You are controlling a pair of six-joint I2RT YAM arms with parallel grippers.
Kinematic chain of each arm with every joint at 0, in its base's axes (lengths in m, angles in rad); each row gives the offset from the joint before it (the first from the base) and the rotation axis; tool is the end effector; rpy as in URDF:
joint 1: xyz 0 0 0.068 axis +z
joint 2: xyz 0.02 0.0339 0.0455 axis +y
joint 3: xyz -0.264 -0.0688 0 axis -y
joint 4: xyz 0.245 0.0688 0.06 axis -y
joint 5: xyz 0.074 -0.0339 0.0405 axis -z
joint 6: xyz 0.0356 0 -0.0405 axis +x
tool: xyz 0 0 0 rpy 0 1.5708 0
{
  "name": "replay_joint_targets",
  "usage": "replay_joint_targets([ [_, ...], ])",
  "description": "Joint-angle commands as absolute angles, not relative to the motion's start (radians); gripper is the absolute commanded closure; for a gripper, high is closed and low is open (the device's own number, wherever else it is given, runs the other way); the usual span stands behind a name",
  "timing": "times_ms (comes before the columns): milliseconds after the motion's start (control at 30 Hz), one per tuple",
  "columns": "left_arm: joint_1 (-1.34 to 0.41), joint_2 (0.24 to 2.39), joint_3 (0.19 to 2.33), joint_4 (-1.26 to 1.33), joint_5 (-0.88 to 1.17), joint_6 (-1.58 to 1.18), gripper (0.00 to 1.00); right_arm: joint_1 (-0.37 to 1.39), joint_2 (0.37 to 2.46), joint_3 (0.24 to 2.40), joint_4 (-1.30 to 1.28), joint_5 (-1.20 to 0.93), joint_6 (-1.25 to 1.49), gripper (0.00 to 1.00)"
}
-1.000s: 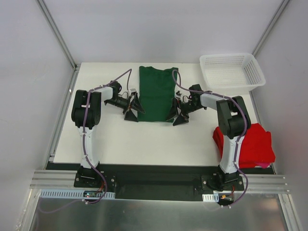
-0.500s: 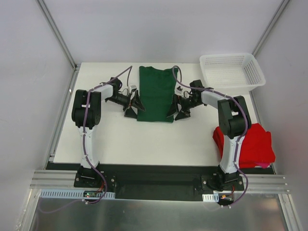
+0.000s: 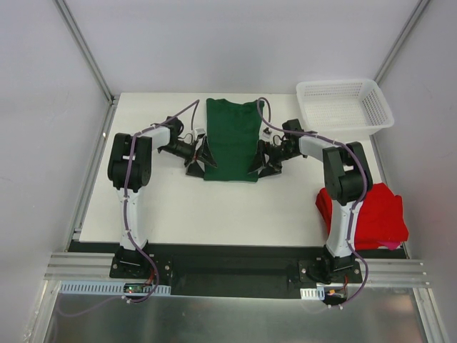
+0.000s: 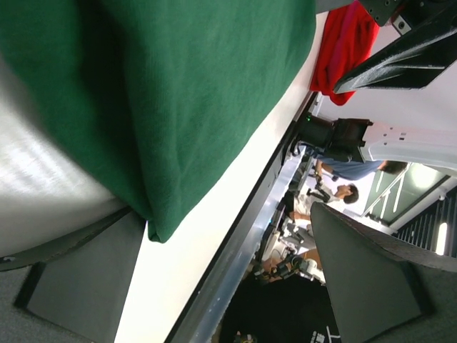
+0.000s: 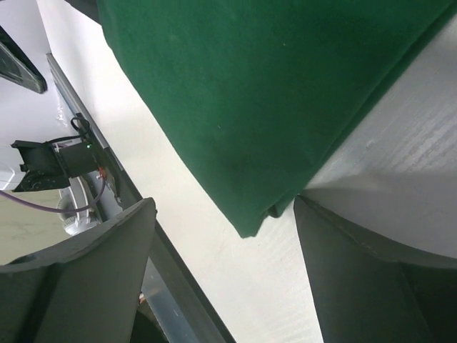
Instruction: Fold and stack the t-shirts
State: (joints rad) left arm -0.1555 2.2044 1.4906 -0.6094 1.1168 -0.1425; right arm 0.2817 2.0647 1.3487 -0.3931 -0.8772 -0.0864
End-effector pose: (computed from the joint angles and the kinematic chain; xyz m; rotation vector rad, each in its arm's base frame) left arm 0.4127 -0.0971 0.1243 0.2192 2.6005 -1.6555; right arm 0.3886 0.1410 0.1438 -0.7314 2.4168 1.2292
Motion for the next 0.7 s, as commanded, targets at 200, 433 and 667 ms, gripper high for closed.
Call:
replay_joint_targets([
  [200,-0.189,2.203,1.545,-0.62,1.141,-0.126,0.01,0.305,2.091,1.333,-0.359,-0.884,-0.071,0.19],
  [433,-0.19,2.189,1.523,-0.621,1.14,-0.121,0.02,0.307,2.062,1.304,-0.428,-0.862,-0.124,0.21],
  [667,-0.19,2.164,1.49,-0.62,1.15,-0.121,0.03,0.304,2.03,1.284,-0.479,-0.848,-0.163,0.22],
])
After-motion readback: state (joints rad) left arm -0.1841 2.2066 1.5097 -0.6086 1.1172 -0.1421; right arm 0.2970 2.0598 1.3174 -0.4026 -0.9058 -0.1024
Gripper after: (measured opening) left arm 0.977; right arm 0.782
